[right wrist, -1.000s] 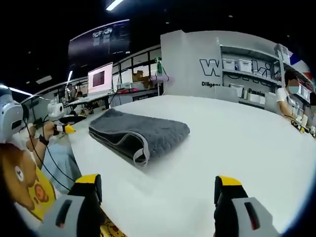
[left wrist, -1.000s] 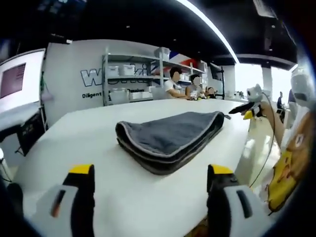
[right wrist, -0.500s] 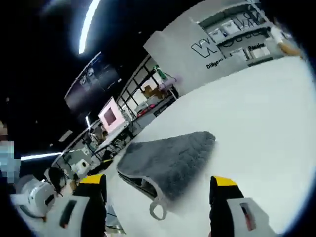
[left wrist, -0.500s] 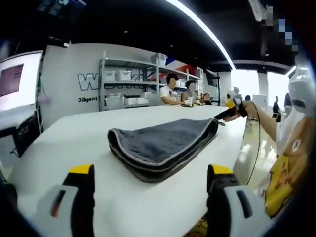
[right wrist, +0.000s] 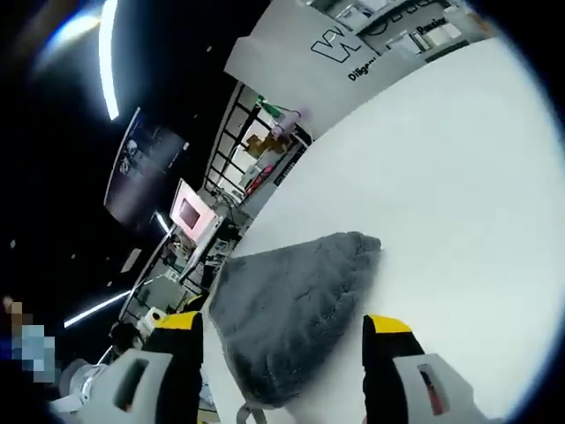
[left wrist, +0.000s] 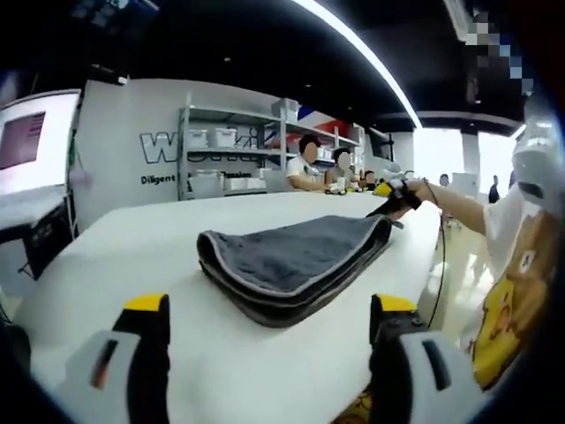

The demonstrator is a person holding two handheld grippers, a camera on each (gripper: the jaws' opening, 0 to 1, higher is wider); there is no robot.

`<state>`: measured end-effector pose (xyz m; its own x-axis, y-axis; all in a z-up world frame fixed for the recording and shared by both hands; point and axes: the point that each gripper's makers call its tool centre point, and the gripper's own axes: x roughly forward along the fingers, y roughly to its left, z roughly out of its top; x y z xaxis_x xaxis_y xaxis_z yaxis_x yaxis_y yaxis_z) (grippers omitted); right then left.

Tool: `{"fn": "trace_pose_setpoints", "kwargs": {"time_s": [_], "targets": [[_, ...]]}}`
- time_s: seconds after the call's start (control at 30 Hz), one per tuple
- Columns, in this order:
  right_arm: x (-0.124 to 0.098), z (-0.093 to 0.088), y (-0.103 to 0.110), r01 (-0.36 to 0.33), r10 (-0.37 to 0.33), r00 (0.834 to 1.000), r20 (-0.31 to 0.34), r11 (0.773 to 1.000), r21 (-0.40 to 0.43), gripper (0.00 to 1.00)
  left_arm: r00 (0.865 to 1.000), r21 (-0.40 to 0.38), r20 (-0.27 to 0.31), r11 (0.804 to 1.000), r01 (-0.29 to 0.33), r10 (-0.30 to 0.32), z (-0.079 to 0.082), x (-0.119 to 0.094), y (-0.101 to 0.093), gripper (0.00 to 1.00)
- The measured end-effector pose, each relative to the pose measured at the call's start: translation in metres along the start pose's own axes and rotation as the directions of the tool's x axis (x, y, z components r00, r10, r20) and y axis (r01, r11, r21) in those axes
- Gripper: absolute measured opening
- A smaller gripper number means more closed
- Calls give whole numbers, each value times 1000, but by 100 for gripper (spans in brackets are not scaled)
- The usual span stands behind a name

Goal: Fold the towel on the table until its edges align and the towel forms a compact rectangular stack.

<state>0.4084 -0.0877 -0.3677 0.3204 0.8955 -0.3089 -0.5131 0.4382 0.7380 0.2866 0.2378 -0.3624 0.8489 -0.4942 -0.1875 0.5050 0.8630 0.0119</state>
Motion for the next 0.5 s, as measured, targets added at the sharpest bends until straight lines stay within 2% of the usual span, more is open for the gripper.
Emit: {"fn": "trace_pose_setpoints", "kwargs": {"time_s": [0.17, 0.3, 0.5], "targets": [[7, -1, -3, -8, 8, 1000, -14, 1000, 24, 75, 1000, 1, 8, 1000, -3, 3, 1, -3, 1, 99], [11, -3, -5, -15, 16, 999, -31, 999, 29, 67, 1000, 0, 13, 1000, -3, 3, 2, -5, 0, 99], [11, 0, -13, -7, 9, 999, -32, 998, 57, 44, 1000, -5, 18, 1000, 0, 1, 0, -6, 0, 98]]}}
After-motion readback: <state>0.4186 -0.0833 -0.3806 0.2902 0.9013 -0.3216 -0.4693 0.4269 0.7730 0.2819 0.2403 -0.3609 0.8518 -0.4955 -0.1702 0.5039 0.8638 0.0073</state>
